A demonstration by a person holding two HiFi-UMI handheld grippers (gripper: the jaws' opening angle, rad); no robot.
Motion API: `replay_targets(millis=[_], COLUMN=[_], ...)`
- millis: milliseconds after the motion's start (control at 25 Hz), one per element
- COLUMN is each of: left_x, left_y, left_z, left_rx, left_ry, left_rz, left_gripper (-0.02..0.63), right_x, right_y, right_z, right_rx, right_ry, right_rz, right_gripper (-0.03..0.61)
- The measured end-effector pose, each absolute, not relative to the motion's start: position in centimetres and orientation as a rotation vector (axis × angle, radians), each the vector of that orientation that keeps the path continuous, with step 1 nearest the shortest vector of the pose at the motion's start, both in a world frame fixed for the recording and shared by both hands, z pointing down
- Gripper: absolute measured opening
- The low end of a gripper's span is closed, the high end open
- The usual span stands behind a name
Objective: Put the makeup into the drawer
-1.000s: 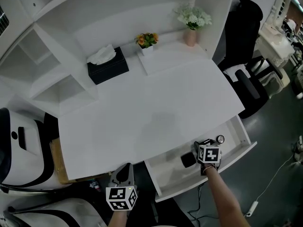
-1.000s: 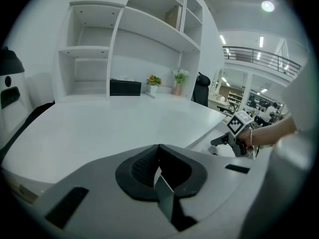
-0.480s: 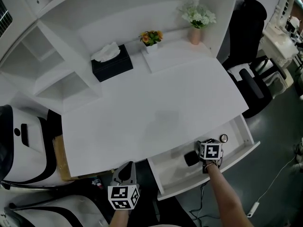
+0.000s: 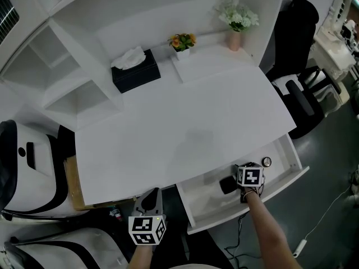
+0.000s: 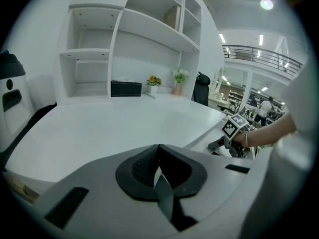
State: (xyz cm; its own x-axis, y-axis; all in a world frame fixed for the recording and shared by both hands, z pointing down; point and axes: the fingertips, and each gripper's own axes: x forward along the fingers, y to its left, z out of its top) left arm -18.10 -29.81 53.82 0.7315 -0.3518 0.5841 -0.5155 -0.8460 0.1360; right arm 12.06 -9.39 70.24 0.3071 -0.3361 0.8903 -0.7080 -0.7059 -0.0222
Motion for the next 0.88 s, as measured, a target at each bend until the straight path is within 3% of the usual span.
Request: replay_targets(millis=[880], left_x=[-18.0], left_y=[-29.6], left_z=[52.7], left_rx=[2.676], left_ry=[-0.654], left_rz=[0.765], left_gripper=[0.002], right_x=[11.3], right_y=[-11.6], right_z=[64.5], right_rx=[2.407], right_ry=[-1.061], right_rz=[1.197], right_gripper=[0.348])
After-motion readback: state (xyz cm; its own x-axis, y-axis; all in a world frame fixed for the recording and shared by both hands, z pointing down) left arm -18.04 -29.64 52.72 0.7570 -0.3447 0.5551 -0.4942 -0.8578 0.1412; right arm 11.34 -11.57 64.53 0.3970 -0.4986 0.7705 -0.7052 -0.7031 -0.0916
